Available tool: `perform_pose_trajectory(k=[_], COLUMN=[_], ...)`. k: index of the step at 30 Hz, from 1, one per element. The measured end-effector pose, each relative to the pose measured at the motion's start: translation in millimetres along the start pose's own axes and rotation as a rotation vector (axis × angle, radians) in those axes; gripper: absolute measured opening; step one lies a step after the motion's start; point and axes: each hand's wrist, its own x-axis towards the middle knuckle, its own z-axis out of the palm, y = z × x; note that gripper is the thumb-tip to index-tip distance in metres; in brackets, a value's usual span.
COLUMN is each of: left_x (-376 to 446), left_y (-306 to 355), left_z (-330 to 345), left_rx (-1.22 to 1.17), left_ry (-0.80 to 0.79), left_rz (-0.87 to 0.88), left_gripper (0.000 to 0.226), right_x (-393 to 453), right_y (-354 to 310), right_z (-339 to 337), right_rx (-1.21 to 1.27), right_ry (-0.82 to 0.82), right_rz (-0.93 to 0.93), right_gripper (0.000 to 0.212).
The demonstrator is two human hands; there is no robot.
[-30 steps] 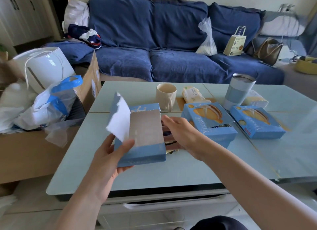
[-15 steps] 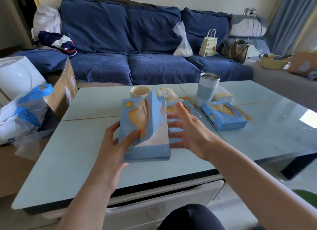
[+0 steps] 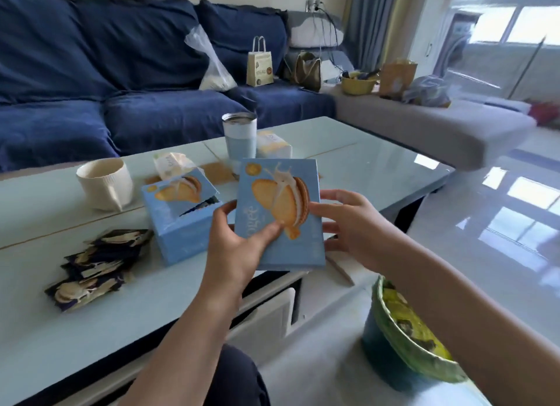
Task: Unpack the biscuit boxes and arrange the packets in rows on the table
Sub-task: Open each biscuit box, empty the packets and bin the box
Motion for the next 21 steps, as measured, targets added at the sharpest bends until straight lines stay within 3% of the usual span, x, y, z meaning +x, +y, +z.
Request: perform_pose_trajectory(k=[9,11,15,21], left_x=[15,11,-1,-8], left_y=[-61,-81,-118,-152], left_z=[151,177,216,260], left_rx=[0.125,0.165,0.195,0.384], left_ry=[-0.510,-0.588,-0.683,-0.712], left_rz=[-0.340,-0.359,-0.333,-0.231], left_gripper=[0.076,0.077,0.067,0.049], right_x=[-10,-13,-12,-14], right_y=[61,80,114,155], right_z=[-149,-174,-211,-250], right_rx=[-0.017,-0.057,-0.146,-0.185], right_ry=[0.272,0.289,0.425,0.498], right_rz=[0.132,0.168,0.232,0.280], right_gripper=[0.013,0.014,0.041,0.046])
